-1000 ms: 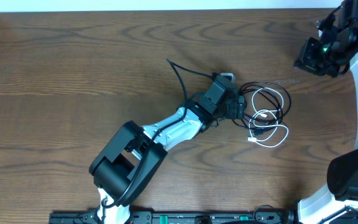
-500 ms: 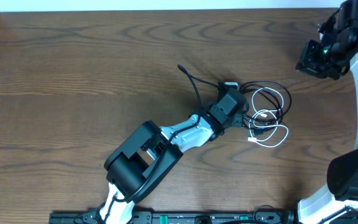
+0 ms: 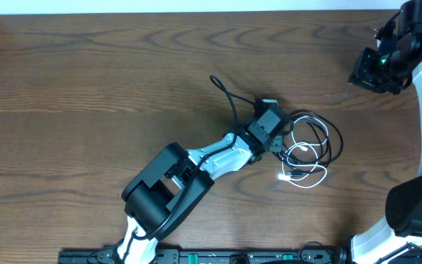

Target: Untangle cables

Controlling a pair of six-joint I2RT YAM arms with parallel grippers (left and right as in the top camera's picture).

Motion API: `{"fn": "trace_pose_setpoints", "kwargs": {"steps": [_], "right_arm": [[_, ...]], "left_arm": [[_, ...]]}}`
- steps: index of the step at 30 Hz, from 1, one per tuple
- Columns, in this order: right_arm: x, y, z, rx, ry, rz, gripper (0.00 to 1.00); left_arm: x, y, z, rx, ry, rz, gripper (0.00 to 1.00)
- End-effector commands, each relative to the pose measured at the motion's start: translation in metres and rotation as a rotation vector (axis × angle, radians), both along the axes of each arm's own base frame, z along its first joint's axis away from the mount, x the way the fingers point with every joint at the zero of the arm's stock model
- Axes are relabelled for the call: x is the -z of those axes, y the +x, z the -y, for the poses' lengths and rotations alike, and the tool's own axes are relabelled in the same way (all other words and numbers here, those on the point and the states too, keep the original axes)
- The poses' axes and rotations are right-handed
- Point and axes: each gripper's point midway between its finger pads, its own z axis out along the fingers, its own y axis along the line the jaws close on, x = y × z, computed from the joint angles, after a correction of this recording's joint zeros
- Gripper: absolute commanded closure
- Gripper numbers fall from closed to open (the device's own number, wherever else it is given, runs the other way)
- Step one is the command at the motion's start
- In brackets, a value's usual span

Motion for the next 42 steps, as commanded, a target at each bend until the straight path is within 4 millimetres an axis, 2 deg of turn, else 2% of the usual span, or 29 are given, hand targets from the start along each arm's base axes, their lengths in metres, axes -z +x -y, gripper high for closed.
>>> {"fn": "trace_pose_setpoints", "kwargs": {"steps": [1, 3, 4, 7, 11, 15, 16, 20, 22, 26, 28, 32, 36, 39, 42], "right_arm": [[0.004, -0.001, 0.000, 0.005, -0.004, -0.012, 0.81], [0.007, -0.002, -0.001, 0.005, -0.004, -0.018, 0.80], [0.008, -0.003, -0.001, 0.005, -0.003, -0.022, 0.80], [0.014, -0.005, -0.001, 0.005, -0.002, -0.037, 0.80], [0.021, -0.008, -0.001, 0.001, -0.001, -0.054, 0.80], [0.030, -0.011, -0.002, 0.001, 0.002, -0.073, 0.79], [0.032, -0.012, -0.002, 0.001, 0.002, -0.077, 0.79], [0.040, -0.012, -0.002, 0.001, 0.003, -0.085, 0.78], [0.043, -0.011, -0.002, 0.002, 0.003, -0.082, 0.78], [0.043, -0.009, -0.001, 0.002, 0.002, -0.073, 0.77], [0.042, -0.008, -0.001, 0.002, 0.002, -0.068, 0.77], [0.042, -0.007, -0.001, 0.001, 0.002, -0.063, 0.76], [0.043, -0.007, -0.002, 0.000, 0.001, -0.066, 0.75], [0.045, -0.008, -0.004, -0.004, 0.002, -0.068, 0.74], [0.048, -0.008, -0.008, -0.013, 0.010, -0.070, 0.74]], "left_arm": [[0.027, -0.011, -0.017, 0.040, 0.101, -0.035, 0.85], [0.027, -0.012, -0.017, 0.053, 0.107, -0.030, 0.83], [0.027, -0.012, -0.017, 0.052, 0.106, -0.030, 0.78], [0.027, -0.013, -0.016, 0.056, 0.107, -0.031, 0.71], [0.034, -0.022, -0.011, 0.079, 0.116, -0.043, 0.67], [0.044, -0.030, -0.011, 0.092, 0.149, -0.057, 0.67], [0.045, -0.031, -0.017, 0.083, 0.176, -0.058, 0.68], [0.047, -0.033, -0.037, 0.090, 0.286, -0.086, 0.81], [0.042, -0.036, -0.044, 0.117, 0.343, -0.121, 0.81], [0.021, -0.041, -0.057, 0.158, 0.439, -0.205, 0.81], [0.011, -0.044, -0.055, 0.196, 0.427, -0.252, 0.92], [-0.007, -0.051, -0.029, 0.330, 0.232, -0.360, 0.92], [-0.036, -0.038, -0.022, 0.357, 0.075, -0.375, 0.93], [-0.075, -0.019, -0.029, 0.326, -0.013, -0.320, 0.93], [-0.123, 0.000, -0.044, 0.287, -0.077, -0.216, 0.93]]}}
